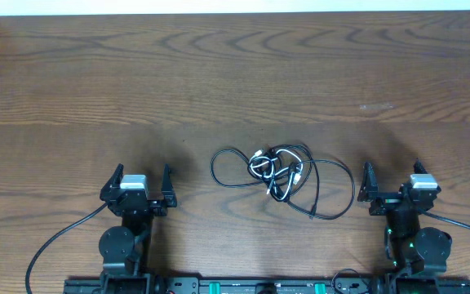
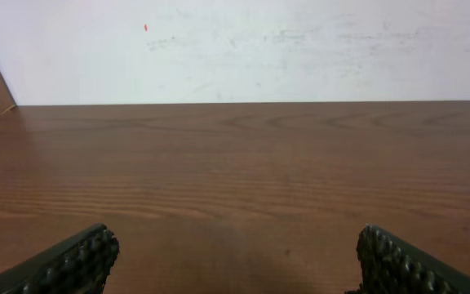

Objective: Untangle cables

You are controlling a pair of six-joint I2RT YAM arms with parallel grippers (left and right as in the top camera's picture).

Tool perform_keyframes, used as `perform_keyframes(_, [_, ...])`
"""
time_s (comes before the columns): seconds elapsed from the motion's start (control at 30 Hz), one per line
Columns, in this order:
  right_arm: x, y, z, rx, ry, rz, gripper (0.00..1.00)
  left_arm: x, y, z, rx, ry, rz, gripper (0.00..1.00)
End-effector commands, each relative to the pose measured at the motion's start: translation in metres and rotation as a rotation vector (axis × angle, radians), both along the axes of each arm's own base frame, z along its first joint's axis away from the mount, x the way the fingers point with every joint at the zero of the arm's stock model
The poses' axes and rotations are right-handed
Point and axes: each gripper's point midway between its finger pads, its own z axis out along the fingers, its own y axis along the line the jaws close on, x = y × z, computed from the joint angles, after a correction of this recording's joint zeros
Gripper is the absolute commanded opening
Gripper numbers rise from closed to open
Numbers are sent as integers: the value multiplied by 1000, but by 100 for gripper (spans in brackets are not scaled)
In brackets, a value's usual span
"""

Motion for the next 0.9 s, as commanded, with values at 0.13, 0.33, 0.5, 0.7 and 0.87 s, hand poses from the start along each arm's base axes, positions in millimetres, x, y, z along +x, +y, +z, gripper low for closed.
perform_keyframes(0.13, [0,0,0,-16,-3,-1,99,-1,4,-15,40,48,17,95])
perform_keyframes(0.33, [0,0,0,-16,-3,-1,99,-1,4,-15,39,48,16,95])
perform_keyframes(0.5, [0,0,0,-16,-3,-1,99,0,3,-12,38,36,11,95])
perform_keyframes(0.7, [0,0,0,-16,-3,-1,99,-1,-15,4,28,-20,-92,94])
perform_keyframes(0.87, [0,0,0,-16,-3,-1,99,-3,-17,20,28,-44,-98,95])
